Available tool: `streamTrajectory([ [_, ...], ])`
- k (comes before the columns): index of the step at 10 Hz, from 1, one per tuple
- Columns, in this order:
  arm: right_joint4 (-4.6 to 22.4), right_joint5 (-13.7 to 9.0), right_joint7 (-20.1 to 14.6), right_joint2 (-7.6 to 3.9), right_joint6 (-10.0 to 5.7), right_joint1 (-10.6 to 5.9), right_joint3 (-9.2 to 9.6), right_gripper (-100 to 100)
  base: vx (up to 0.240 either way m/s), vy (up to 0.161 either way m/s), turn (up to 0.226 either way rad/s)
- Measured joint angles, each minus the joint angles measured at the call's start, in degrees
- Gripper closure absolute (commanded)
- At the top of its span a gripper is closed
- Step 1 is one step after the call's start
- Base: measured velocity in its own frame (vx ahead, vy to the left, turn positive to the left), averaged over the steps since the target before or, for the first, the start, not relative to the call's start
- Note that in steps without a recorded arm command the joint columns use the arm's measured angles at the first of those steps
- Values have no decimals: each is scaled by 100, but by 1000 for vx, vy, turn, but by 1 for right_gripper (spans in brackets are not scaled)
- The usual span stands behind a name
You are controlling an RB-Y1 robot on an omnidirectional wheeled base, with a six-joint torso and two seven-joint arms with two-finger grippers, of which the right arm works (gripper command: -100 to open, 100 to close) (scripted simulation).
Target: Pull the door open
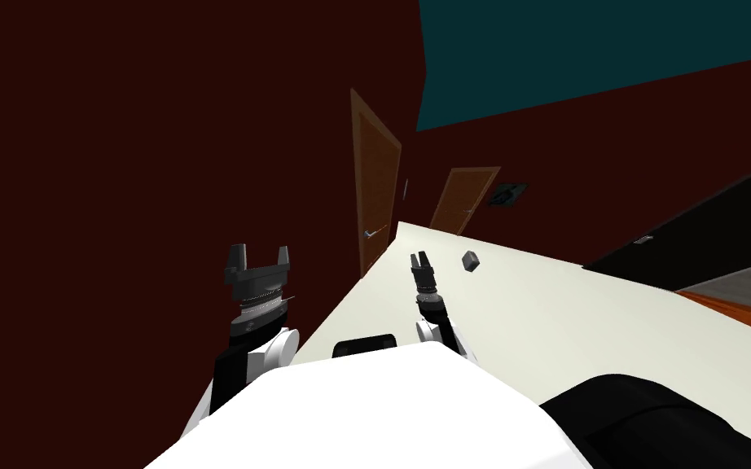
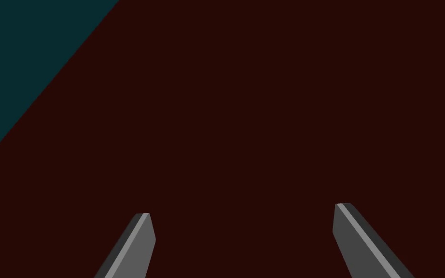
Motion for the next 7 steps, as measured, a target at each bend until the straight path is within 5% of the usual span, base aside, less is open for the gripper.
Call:
streamTrajectory([
  [7, 859, -135, -265, -237, -287, -175, 87, -100, 91, -29, 125],
])
